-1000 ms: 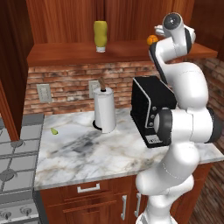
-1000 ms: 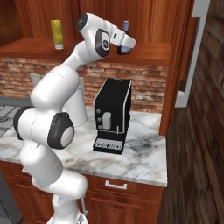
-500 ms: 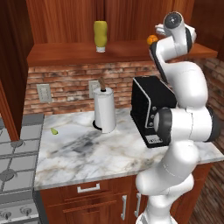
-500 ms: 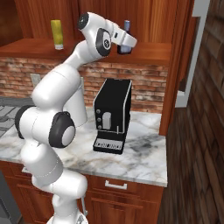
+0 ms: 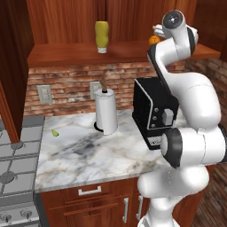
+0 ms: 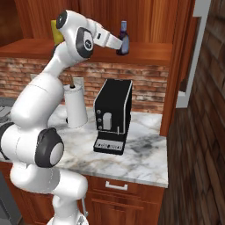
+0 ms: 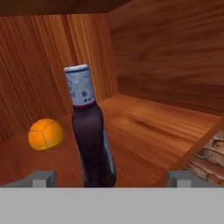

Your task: Pick the mustard and condiment bottle from the counter and place them in the cabinet.

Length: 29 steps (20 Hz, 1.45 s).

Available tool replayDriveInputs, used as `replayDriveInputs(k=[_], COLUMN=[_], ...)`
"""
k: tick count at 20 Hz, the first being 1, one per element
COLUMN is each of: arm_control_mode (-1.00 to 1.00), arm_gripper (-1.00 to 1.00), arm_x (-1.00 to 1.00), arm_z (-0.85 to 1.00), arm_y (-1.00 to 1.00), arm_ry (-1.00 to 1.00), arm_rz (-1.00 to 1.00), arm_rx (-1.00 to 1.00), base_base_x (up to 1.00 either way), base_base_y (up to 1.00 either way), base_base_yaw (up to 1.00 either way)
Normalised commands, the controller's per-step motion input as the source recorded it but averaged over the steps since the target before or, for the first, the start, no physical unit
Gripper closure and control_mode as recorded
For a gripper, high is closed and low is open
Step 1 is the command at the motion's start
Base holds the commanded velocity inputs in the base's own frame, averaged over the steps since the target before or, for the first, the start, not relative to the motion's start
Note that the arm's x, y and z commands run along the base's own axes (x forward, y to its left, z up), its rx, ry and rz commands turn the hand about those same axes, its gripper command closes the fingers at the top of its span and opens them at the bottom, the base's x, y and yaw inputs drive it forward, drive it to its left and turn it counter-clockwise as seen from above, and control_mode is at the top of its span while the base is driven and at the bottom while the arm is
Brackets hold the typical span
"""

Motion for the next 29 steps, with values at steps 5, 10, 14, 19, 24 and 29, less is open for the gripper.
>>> replayDriveInputs(k=[5, 10, 14, 19, 24, 29], arm_control_mode=[-1.0, -1.0, -1.0, -1.0, -1.0, -1.0], arm_gripper=[-1.0, -1.0, -1.0, -1.0, -1.0, -1.0], arm_x=[-0.76, -0.6, -0.78, -0.8, -0.85, -0.7], arm_z=[-0.09, -0.07, -0.15, -0.31, -0.43, -0.68], arm_y=[0.69, 0.5, 0.5, 0.49, 0.46, 0.39], arm_ry=[-0.02, 0.0, 0.0, 0.0, 0.0, 0.0], arm_rz=[0.02, 0.01, 0.0, 0.02, 0.07, 0.11], arm_rx=[0.0, 0.0, 0.0, 0.04, 0.09, 0.16], base_base_x=[0.0, 0.0, 0.0, 0.0, 0.0, 0.0], base_base_y=[0.0, 0.0, 0.0, 0.0, 0.0, 0.0], base_base_yaw=[0.0, 0.0, 0.0, 0.0, 0.0, 0.0])
